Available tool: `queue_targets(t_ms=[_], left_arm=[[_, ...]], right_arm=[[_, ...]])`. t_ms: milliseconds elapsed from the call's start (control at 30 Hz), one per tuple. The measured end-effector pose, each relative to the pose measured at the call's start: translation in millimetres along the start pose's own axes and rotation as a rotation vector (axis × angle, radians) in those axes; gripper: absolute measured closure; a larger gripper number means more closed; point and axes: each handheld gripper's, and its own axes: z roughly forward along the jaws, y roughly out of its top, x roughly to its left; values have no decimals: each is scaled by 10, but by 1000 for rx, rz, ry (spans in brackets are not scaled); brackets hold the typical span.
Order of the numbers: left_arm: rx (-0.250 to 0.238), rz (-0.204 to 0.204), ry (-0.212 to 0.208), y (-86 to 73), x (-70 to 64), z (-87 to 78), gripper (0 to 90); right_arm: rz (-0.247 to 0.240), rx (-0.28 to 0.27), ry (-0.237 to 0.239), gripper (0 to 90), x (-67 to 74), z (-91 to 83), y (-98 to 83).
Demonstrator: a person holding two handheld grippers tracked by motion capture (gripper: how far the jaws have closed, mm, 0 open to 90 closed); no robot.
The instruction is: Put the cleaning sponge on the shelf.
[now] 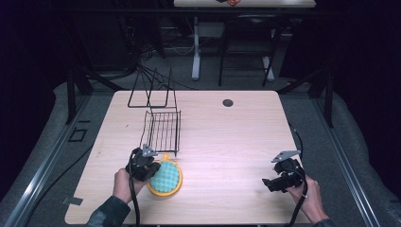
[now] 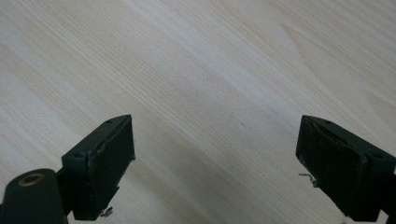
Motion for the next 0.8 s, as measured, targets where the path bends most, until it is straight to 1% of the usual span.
queue_targets(t_ms=[33,300,433,567,600,700,733,800], left_arm=[[2,1,-8,-1,1,-6,874],[-15,-4,-2,-6,-10,-57,876],[-23,3,4,0,-31,-90,877],[-26,5,-2,5,-40,-111,878],[-33,6,4,5,-40,-117,878],[-50,11,3,5,-43,-155,878],[-55,13,9,7,-50,-170,879],[-64,15,6,14,-53,-200,879]], right_arm=[[-1,0,0,112,-1,1,-1],[-6,-2,-5,112,-5,4,-2],[-1,-2,0,113,-1,7,-3],[-1,-2,0,113,0,7,-3],[0,-2,-1,113,0,6,-3],[-1,0,-4,114,-5,6,-5],[-1,0,-3,113,-6,7,-5],[-1,1,-4,114,-7,8,-6]])
